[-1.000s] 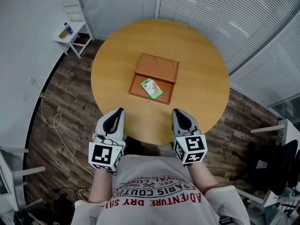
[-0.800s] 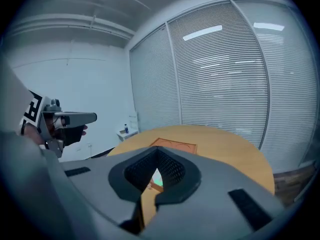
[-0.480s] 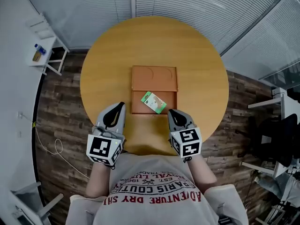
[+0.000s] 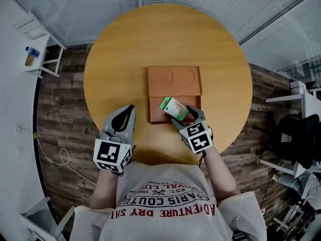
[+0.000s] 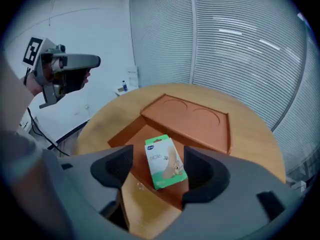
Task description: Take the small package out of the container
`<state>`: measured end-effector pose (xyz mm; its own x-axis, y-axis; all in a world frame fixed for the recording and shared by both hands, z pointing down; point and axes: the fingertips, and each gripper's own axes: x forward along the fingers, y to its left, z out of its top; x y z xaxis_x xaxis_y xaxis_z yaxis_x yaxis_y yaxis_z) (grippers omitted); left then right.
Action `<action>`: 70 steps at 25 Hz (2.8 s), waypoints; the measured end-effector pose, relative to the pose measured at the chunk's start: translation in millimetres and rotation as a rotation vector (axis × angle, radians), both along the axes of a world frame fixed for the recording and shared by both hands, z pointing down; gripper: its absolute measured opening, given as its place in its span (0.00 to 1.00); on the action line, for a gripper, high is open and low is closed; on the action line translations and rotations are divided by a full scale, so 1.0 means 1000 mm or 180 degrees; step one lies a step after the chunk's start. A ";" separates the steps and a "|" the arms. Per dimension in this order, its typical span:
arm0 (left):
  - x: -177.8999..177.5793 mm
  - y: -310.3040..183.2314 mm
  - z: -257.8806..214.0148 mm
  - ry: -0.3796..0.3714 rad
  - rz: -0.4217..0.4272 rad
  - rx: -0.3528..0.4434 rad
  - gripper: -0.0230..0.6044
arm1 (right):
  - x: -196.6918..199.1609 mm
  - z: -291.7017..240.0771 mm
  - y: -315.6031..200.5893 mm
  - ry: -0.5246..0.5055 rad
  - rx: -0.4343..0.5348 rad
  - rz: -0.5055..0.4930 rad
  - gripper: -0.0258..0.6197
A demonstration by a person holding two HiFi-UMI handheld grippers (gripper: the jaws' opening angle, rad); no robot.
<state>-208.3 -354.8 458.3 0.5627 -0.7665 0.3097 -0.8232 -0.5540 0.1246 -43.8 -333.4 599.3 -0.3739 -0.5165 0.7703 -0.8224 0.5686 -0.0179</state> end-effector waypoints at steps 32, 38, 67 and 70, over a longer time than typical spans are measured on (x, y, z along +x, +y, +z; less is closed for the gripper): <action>0.000 -0.039 0.038 0.0210 0.0001 -0.0283 0.05 | -0.015 0.092 -0.033 0.0522 -0.0670 -0.0475 0.62; -0.004 -0.035 0.032 0.0193 -0.0037 -0.0260 0.05 | -0.013 0.092 -0.031 0.0558 -0.0703 -0.0547 0.60; 0.014 -0.004 0.010 0.0164 0.0181 -0.0199 0.05 | -0.003 0.026 -0.005 0.0845 -0.0686 -0.1186 0.60; 0.018 -0.001 0.003 0.0191 0.0174 -0.0168 0.05 | -0.003 0.014 -0.003 0.0775 -0.0566 -0.1118 0.60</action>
<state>-190.7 -355.4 461.6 0.6219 -0.7177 0.3134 -0.7821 -0.5891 0.2031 -46.5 -336.5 613.0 -0.2999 -0.2429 0.9225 -0.5730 0.8190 0.0294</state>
